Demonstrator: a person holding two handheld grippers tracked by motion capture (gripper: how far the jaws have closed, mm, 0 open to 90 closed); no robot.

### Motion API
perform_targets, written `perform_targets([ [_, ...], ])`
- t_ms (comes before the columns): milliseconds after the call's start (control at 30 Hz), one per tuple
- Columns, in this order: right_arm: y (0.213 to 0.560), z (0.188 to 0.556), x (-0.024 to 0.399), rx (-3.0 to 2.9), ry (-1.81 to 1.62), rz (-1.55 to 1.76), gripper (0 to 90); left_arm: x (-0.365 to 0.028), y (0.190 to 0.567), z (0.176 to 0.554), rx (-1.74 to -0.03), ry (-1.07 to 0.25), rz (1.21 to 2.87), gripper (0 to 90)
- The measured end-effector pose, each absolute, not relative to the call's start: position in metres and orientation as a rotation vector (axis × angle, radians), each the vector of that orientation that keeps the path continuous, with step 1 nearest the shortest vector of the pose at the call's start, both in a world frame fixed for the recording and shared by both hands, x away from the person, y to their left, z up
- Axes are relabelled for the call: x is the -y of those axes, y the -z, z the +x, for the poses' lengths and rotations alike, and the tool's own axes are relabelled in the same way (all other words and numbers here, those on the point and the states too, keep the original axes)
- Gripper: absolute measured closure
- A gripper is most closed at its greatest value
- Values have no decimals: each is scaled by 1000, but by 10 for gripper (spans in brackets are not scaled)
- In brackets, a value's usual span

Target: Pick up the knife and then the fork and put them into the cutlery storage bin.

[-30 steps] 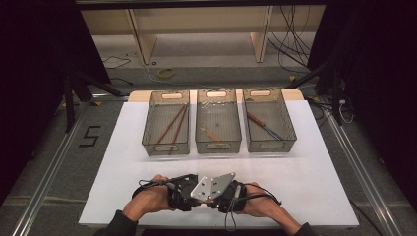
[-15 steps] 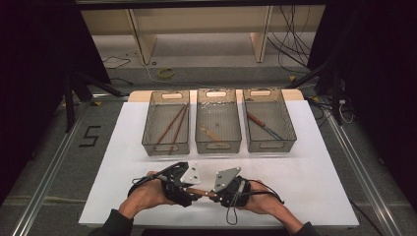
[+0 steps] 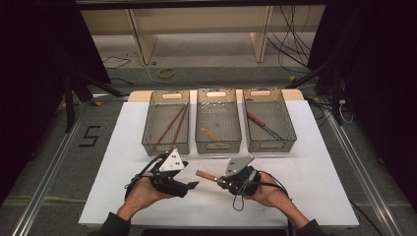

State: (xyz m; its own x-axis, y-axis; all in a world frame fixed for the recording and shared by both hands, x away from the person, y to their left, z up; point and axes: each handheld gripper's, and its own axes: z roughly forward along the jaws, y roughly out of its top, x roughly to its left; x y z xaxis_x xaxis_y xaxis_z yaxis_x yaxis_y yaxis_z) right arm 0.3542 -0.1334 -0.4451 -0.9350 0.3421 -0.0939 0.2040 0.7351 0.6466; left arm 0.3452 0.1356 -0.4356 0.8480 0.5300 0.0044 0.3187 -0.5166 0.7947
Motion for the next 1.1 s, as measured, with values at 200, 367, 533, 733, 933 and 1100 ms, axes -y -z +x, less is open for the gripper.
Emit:
perform_targets([
  [200,437,368,150,-2676,-1022,585,779,-149,443,351,-698,-247,2064,226],
  [367,429,382,164,-2629,-1042,678,779,-154,451,351,-730,-249,2039,221],
  [533,419,398,177,-2593,-1059,786,779,-160,454,350,-755,-256,2007,219],
  [733,409,416,191,-2529,-1077,883,779,-168,455,348,-782,-269,1963,222],
  [933,398,430,201,-2479,-1080,940,779,-174,457,347,-799,-266,1941,220],
  [1100,389,443,209,-2439,-1072,983,779,-177,460,345,-812,-261,1940,219],
])
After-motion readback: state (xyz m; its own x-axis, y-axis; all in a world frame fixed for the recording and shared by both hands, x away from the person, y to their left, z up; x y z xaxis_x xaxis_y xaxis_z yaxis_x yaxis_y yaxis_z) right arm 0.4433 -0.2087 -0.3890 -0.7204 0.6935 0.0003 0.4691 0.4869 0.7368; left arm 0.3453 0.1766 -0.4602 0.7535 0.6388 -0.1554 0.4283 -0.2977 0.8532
